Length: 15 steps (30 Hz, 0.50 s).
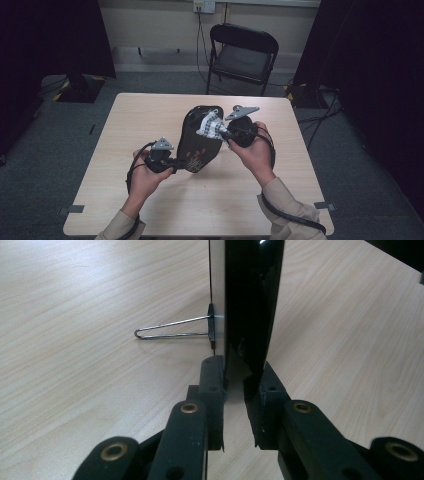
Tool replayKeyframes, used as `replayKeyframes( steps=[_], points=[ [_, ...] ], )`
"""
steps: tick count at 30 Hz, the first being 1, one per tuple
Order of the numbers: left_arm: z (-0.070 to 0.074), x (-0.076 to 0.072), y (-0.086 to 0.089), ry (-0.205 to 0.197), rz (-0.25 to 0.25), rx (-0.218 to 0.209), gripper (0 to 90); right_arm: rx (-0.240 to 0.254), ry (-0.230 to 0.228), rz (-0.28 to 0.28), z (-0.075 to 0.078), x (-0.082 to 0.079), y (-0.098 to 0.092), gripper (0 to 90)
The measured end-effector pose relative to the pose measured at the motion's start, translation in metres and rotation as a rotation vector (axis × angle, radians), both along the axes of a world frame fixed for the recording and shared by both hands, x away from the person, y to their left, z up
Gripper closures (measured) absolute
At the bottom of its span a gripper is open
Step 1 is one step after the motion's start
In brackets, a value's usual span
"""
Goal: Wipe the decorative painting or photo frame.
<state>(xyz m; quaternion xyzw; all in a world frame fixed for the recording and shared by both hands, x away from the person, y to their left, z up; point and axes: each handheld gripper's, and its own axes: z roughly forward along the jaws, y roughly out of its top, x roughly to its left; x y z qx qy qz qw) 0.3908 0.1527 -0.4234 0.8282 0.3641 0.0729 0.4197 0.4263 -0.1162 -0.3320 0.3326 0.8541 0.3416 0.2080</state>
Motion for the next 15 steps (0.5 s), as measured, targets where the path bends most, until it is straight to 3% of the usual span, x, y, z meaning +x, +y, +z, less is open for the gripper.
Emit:
replayKeyframes(
  steps=[5, 15],
  points=[
    [0.000, 0.000, 0.000, -0.001, -0.001, 0.002, 78.8, -0.028, 0.031, -0.001, -0.024, -0.003, -0.002, 80.0],
    [0.000, 0.000, 0.000, -0.003, 0.000, 0.003, 78.8, -0.040, 0.094, -0.006, -0.064, -0.007, -0.007, 80.0]
  ],
)
